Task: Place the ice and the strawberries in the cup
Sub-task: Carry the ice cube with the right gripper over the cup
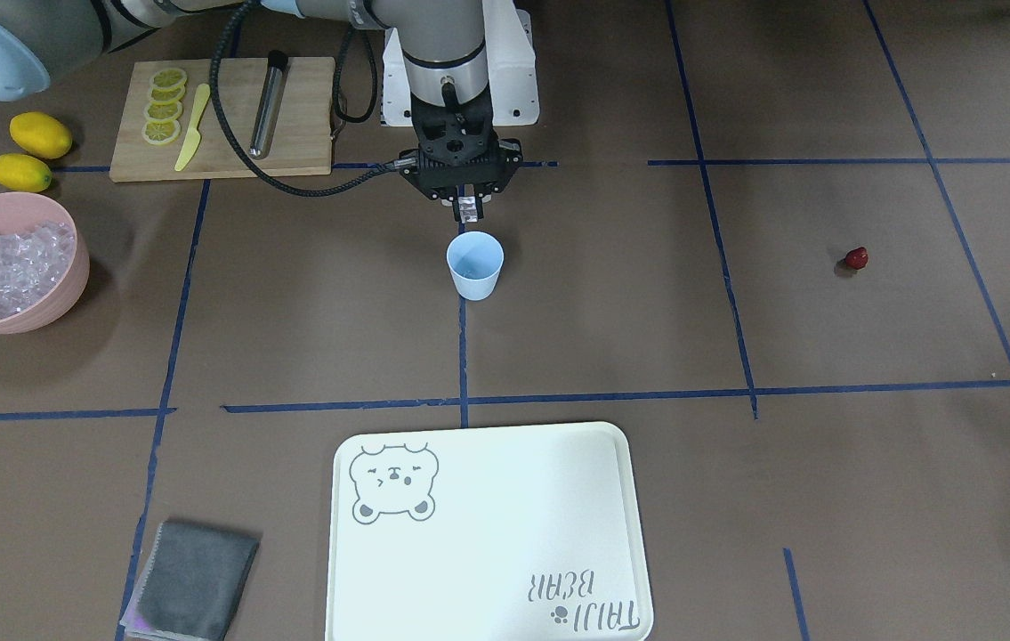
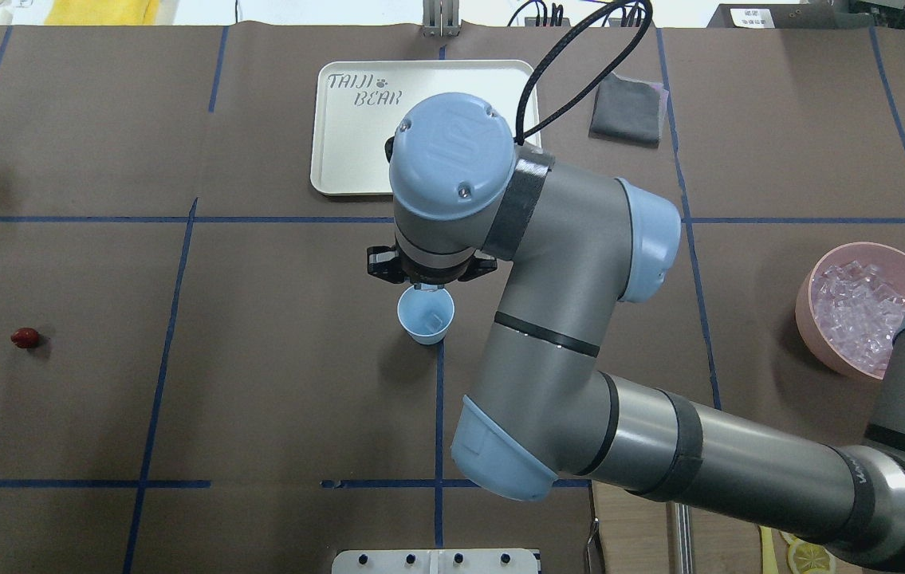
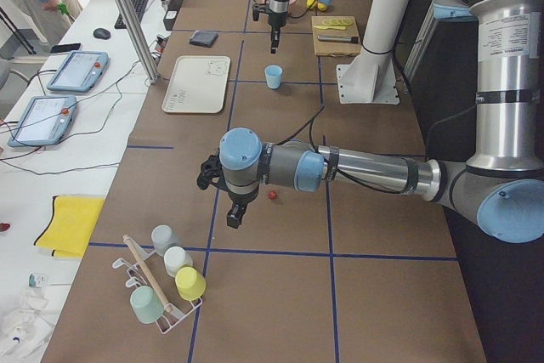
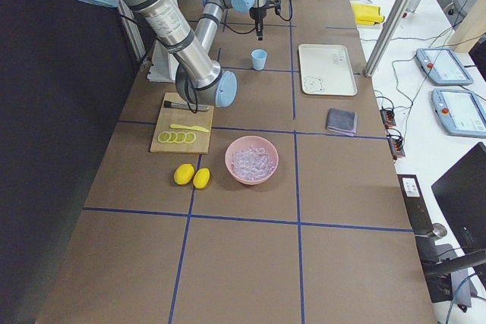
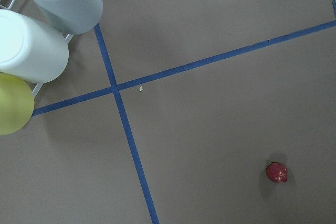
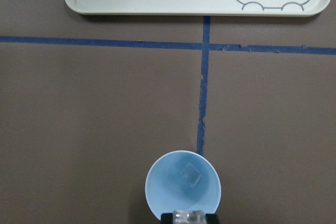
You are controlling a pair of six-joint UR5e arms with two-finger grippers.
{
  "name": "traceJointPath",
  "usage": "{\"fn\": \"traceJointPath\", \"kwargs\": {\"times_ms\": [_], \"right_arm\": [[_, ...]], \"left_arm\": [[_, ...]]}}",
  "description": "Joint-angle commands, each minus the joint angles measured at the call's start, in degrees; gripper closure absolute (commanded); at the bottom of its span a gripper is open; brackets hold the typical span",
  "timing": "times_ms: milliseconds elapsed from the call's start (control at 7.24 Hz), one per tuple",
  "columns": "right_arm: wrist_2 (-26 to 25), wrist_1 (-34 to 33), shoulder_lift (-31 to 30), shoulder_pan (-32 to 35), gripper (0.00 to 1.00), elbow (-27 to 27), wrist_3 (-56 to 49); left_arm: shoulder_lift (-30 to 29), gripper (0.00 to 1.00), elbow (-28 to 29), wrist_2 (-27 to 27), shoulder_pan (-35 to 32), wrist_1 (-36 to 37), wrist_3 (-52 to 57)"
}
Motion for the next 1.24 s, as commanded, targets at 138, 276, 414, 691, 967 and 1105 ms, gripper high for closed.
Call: {"fn": "traceJointPath", "kwargs": {"times_ms": [138,276,414,691,967,1105], "right_arm": [[-4.0,5.4,-1.6,-3.8,1.0,-4.7,1.1],[-4.0,5.4,-1.9,-3.8,1.0,-4.7,1.0],[-4.6,5.3,-2.0,-3.8,1.0,-4.8,0.9],[-5.9,5.4,-1.9,-3.8,0.99,-4.8,0.9],[-5.9,5.5,-1.9,-3.7,0.42,-4.7,1.0],[-6.0,5.5,-1.9,-3.7,0.02,-4.7,1.0]], "left_arm": [[0.0,0.0,0.0,0.0,0.0,0.0,0.0],[0.0,0.0,0.0,0.0,0.0,0.0,0.0],[0.0,0.0,0.0,0.0,0.0,0.0,0.0],[0.0,0.0,-0.1,0.0,0.0,0.0,0.0],[0.0,0.0,0.0,0.0,0.0,0.0,0.1],[0.0,0.0,-0.1,0.0,0.0,0.0,0.0]]}}
